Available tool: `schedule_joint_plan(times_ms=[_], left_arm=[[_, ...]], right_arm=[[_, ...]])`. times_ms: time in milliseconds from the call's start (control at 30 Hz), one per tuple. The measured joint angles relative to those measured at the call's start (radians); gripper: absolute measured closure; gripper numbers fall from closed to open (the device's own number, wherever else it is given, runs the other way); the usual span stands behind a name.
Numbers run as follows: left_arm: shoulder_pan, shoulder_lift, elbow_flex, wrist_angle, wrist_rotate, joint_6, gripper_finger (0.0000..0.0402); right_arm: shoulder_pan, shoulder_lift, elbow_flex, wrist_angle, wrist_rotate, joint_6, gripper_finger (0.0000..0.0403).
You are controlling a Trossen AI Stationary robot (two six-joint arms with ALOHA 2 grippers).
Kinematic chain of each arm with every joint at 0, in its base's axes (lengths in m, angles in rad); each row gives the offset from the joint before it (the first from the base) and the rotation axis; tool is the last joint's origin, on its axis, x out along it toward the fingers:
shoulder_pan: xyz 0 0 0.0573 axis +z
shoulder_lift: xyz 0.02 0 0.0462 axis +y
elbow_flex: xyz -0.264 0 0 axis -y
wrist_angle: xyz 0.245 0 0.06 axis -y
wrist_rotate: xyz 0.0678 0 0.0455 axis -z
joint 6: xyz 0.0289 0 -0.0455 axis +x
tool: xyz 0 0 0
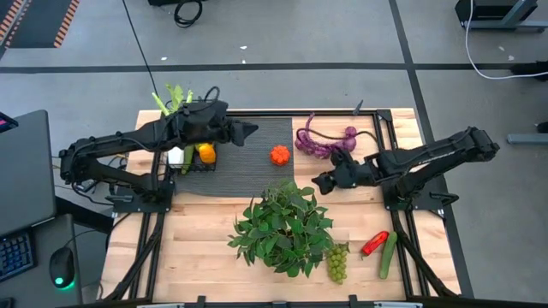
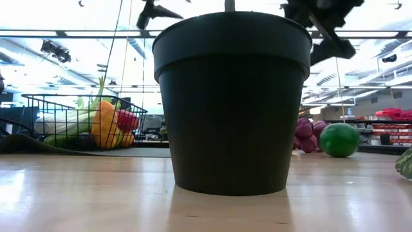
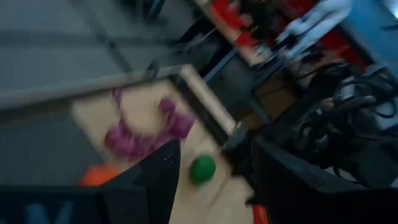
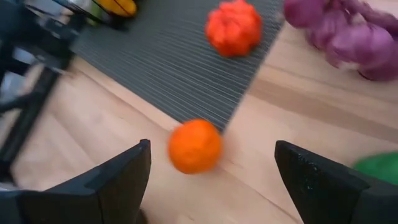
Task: Build produce basket
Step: Put the green lime into the wire basket
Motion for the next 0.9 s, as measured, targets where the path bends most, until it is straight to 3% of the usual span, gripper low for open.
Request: schedule_joint_plan(times_ms=[167,300,533,633,900], left_arm=[[-0.001,-0.001,0.0,0.157,0.017,0.261,0.0196],[0.0,-0.001,0.0,0.149,0.017,0.386,0.0194],[0.028,-0.001,0.0,0.077,0.089,0.44,0.0172],[0.058,-0.001,0.0,0.05,0.139,0.44,0.0158],[0.17,-0.001,0.0,0.018,0.374,0.441,0.0136]], right_arm=[[-0.013,0.0,0.059,0.042,0.004,-0.006,0.0058],[-0.045,0.0,0.08,0.145,-0.045,-0.036,0.0058],[-0.164,0.0,0.081,0.375,-0.172,-0.051,0.0058],[-0.209,0.0,0.081,0.454,-0.179,-0.05,0.0058],[-0.334,0.046,0.082,0.598,-0.208,-0.004,0.0058]])
